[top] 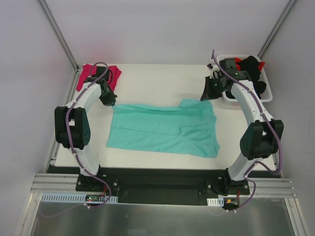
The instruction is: Fold and stack the t-shirts
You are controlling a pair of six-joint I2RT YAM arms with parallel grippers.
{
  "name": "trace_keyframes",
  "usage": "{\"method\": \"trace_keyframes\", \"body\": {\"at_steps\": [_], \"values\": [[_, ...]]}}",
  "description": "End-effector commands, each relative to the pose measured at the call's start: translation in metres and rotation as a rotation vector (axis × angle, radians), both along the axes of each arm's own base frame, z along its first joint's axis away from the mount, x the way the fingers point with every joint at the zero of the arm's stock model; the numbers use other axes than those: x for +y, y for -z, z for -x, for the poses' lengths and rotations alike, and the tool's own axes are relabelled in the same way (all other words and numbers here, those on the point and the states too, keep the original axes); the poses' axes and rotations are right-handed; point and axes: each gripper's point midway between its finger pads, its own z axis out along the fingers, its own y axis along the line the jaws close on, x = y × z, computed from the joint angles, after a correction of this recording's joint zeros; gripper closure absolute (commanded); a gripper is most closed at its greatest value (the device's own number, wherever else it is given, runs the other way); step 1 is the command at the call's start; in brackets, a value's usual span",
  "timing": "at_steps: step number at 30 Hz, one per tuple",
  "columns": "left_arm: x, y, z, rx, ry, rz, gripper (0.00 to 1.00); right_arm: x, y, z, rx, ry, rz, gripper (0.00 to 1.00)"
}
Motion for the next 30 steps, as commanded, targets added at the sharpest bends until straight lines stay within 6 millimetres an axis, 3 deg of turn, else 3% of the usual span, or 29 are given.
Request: {"method": "trace_keyframes", "body": {"at_steps": [1, 5, 11, 21, 30], "values": [[0.001, -0.014, 0.018, -0.018, 0.004, -0.001, 1.00, -0.005, -0.017, 0.026, -0.017, 0.023, 0.012, 0.99], [0.002, -0.003, 0.040, 0.018, 0.000, -0.004, 1.00, -0.009, -0.006, 0.044, 0.019, 0.030, 0.028, 0.99], [0.005, -0.002, 0.058, 0.022, -0.006, -0.011, 1.00, -0.008, 0.006, 0.072, 0.049, 0.021, 0.045, 0.99], [0.004, -0.011, 0.068, -0.005, -0.002, -0.001, 1.00, -0.005, 0.019, 0.113, 0.085, 0.002, 0.053, 0.99], [0.004, -0.011, 0.080, -0.007, -0.005, -0.002, 1.00, -0.002, 0.027, 0.136, 0.116, -0.034, 0.066, 0.99]]}}
